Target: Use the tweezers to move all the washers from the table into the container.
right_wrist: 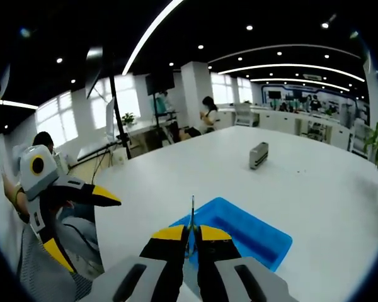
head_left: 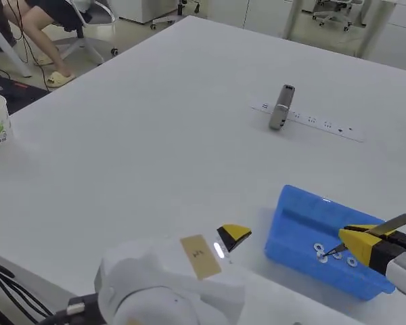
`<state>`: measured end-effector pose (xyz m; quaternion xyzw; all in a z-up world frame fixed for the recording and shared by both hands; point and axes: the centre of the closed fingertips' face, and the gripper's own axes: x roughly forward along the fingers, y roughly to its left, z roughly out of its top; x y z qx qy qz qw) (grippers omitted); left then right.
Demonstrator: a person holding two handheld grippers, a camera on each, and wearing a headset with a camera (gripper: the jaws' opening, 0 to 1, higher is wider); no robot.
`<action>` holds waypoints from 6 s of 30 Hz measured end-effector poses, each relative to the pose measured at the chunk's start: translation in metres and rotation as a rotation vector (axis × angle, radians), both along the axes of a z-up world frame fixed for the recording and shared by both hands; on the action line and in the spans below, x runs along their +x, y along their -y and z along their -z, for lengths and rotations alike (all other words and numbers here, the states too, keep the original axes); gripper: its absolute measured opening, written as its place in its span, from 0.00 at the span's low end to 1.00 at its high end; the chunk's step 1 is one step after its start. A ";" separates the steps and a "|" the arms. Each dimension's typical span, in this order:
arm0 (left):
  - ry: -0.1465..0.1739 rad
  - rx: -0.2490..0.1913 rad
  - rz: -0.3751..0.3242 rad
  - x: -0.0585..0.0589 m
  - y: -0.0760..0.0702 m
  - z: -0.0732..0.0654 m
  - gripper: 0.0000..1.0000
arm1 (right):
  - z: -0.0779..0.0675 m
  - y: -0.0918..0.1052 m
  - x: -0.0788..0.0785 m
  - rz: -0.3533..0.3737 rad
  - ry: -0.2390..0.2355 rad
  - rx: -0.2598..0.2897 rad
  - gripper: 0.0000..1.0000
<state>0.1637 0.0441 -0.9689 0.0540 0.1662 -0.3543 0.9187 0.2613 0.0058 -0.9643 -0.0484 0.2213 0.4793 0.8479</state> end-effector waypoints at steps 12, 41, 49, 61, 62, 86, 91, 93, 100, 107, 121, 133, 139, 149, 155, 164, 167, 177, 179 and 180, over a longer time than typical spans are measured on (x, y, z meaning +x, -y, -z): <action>0.000 -0.001 -0.003 0.000 0.000 0.000 0.77 | 0.008 -0.002 0.018 -0.001 -0.008 -0.025 0.02; -0.015 0.006 0.004 -0.001 0.000 0.003 0.77 | 0.051 -0.015 0.053 0.001 -0.070 -0.113 0.02; -0.018 0.007 0.007 -0.001 0.001 0.004 0.77 | 0.057 -0.015 0.054 0.003 -0.087 -0.128 0.02; -0.026 0.012 0.010 -0.002 0.001 0.006 0.77 | 0.063 -0.015 0.055 -0.001 -0.089 -0.154 0.03; -0.026 0.011 0.011 -0.002 0.001 0.006 0.77 | 0.064 -0.015 0.055 -0.002 -0.089 -0.156 0.03; -0.028 0.016 0.015 -0.002 0.001 0.007 0.76 | 0.039 -0.015 0.055 0.034 -0.058 -0.072 0.03; -0.030 0.021 0.021 -0.003 0.002 0.007 0.76 | 0.029 -0.015 0.049 0.030 -0.049 -0.044 0.03; -0.032 0.023 0.024 -0.003 0.003 0.008 0.76 | 0.024 -0.015 0.046 0.028 -0.047 -0.031 0.03; -0.032 0.024 0.027 -0.003 0.003 0.008 0.76 | 0.014 -0.011 0.029 0.003 -0.040 -0.016 0.03; -0.035 0.026 0.035 -0.004 0.004 0.008 0.76 | 0.006 -0.007 0.013 -0.013 -0.039 -0.006 0.03; -0.036 0.032 0.043 -0.005 0.006 0.009 0.76 | 0.017 -0.013 -0.027 -0.063 -0.090 -0.003 0.03; -0.036 0.035 0.041 -0.005 0.005 0.010 0.76 | 0.047 -0.012 -0.055 -0.116 -0.140 -0.077 0.03; -0.037 0.040 0.041 -0.005 0.005 0.011 0.76 | 0.054 -0.008 -0.060 -0.116 -0.158 -0.094 0.04; -0.037 0.046 0.042 -0.005 0.005 0.012 0.76 | 0.064 -0.002 -0.065 -0.117 -0.174 -0.110 0.04; -0.039 0.050 0.046 -0.005 0.005 0.013 0.76 | 0.066 -0.001 -0.066 -0.118 -0.172 -0.119 0.04; -0.038 0.064 0.051 -0.006 0.006 0.014 0.76 | 0.069 0.000 -0.067 -0.122 -0.173 -0.131 0.04; -0.039 0.066 0.052 -0.006 0.006 0.015 0.76 | 0.070 0.000 -0.067 -0.123 -0.171 -0.136 0.04; -0.040 0.067 0.054 -0.006 0.006 0.015 0.76 | 0.071 -0.002 -0.069 -0.141 -0.148 -0.156 0.04; -0.038 0.066 0.054 -0.006 0.006 0.015 0.76 | 0.071 -0.003 -0.071 -0.150 -0.138 -0.163 0.03; -0.038 0.066 0.054 -0.006 0.006 0.015 0.76 | 0.071 -0.003 -0.073 -0.162 -0.124 -0.171 0.03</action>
